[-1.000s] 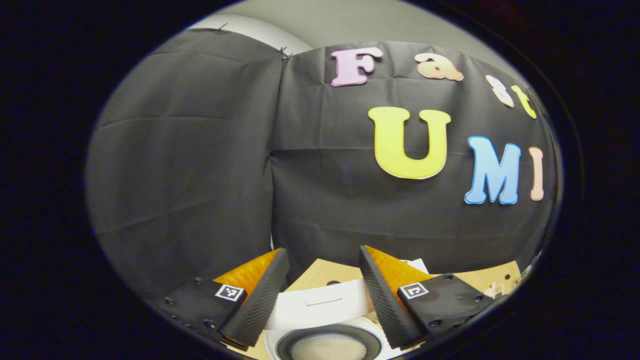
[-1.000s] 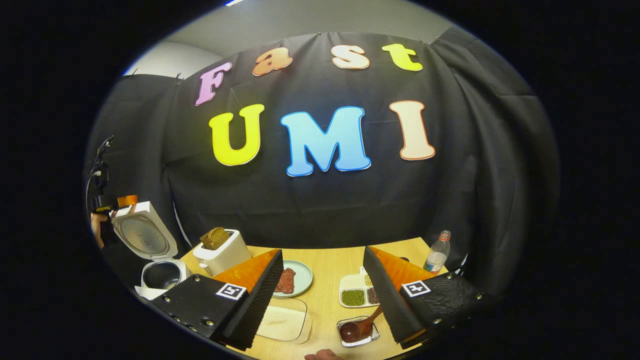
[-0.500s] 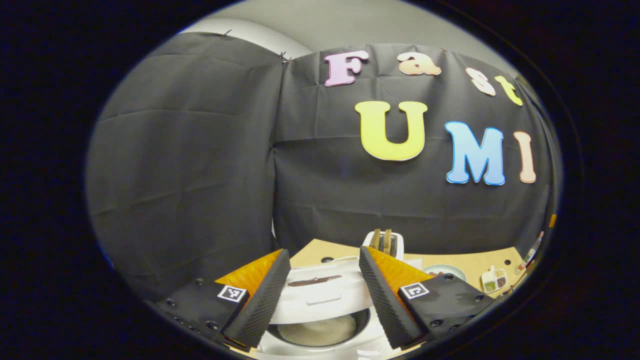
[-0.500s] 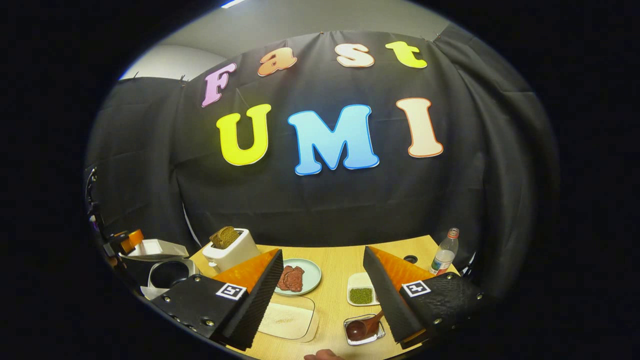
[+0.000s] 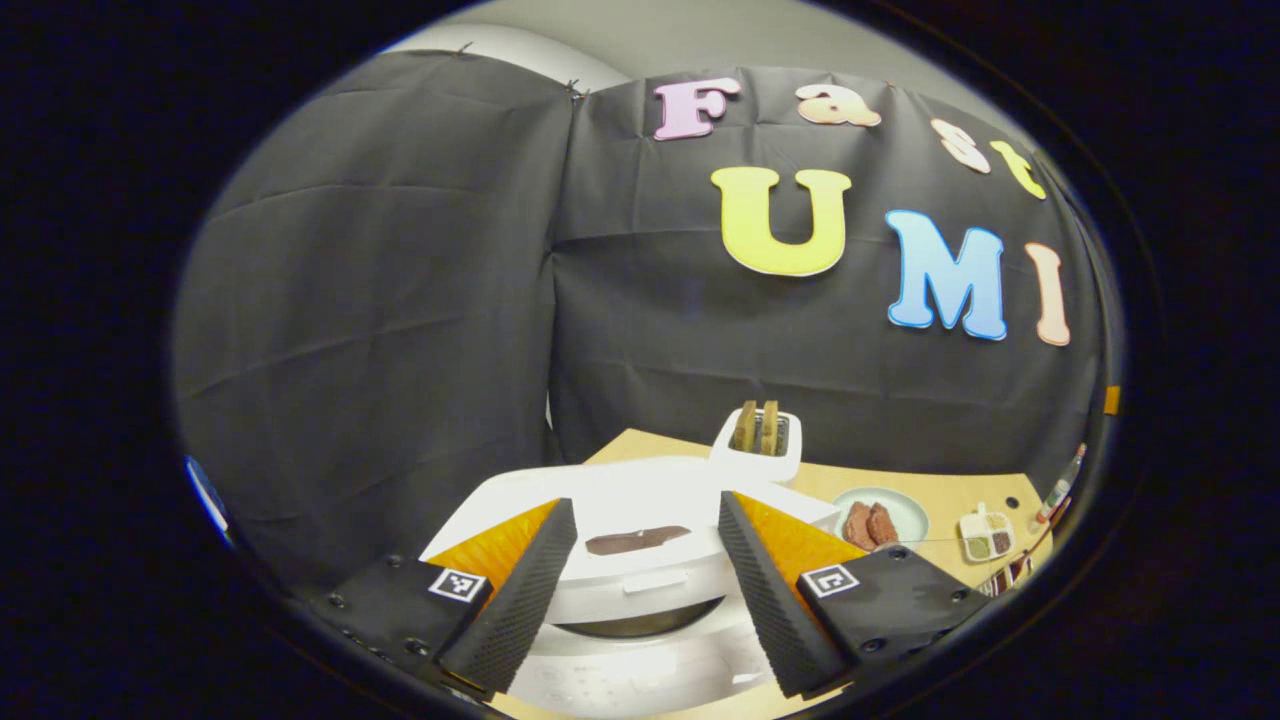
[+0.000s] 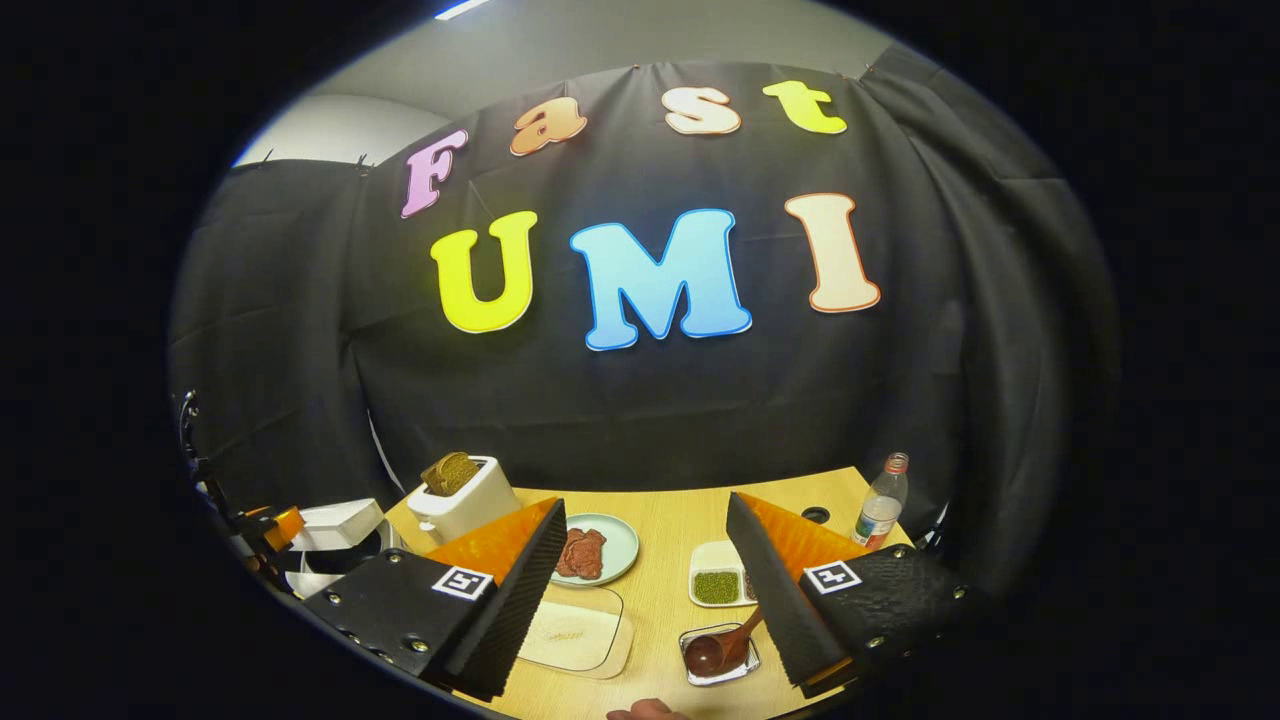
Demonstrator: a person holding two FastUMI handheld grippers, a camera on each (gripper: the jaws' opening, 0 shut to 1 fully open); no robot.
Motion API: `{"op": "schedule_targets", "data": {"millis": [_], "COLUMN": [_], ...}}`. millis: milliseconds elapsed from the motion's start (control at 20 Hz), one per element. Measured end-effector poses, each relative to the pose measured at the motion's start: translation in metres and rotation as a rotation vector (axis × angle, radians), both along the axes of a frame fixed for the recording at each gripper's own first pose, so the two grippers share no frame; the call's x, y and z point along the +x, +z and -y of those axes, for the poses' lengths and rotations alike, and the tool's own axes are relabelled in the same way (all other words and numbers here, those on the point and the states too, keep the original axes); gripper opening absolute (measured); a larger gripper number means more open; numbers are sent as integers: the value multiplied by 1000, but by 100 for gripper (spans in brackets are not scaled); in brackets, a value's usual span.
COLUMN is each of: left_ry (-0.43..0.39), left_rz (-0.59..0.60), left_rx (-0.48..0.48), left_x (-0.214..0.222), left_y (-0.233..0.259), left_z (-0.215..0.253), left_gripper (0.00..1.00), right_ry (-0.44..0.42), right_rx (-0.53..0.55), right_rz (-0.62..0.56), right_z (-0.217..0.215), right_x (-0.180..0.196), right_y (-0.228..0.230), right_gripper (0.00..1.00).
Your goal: Close the left gripper, press the button to open the rice cooker; take a wooden spoon from the chopstick holder with the right hand, scoop a spoonful of rice and pour it into the rice cooker, then put the wooden spoon back into the chopstick holder.
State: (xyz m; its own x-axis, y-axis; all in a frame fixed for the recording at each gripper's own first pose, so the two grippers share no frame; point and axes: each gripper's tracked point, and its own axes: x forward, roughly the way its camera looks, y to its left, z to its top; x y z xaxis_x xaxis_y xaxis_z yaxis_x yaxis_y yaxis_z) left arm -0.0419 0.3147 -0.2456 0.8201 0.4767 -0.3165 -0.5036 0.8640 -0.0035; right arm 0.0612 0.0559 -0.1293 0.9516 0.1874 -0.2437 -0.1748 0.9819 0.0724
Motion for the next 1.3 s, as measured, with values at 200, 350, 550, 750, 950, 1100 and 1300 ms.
{"op": "schedule_targets", "data": {"millis": [200,350,550,750,950,1100,1300], "left_ry": [3,-3,-12,-30,-40,-46,-64], "left_rz": [-23,-52,-99,-141,-180,-165,-79], "left_rx": [-6,-24,-33,-35,-65,-59,-115], "left_x": [-8,-12,-18,-24,-28,-29,-29], "left_y": [-12,-26,-50,-68,-78,-74,-54], "left_z": [6,11,20,24,28,27,37], "left_gripper": [98,96,98,99,100,100,98], "right_ry": [10,10,5,17,31,35,34], "right_rx": [-8,-9,-6,0,-6,1,-10], "right_rz": [10,7,-2,-1,-5,-5,18], "right_z": [-3,-4,-4,-9,-16,-21,-22], "right_x": [-4,-5,-6,-8,-9,-12,-15], "right_y": [3,1,-1,-1,-3,-2,5], "right_gripper": [98,98,98,98,98,98,98]}}
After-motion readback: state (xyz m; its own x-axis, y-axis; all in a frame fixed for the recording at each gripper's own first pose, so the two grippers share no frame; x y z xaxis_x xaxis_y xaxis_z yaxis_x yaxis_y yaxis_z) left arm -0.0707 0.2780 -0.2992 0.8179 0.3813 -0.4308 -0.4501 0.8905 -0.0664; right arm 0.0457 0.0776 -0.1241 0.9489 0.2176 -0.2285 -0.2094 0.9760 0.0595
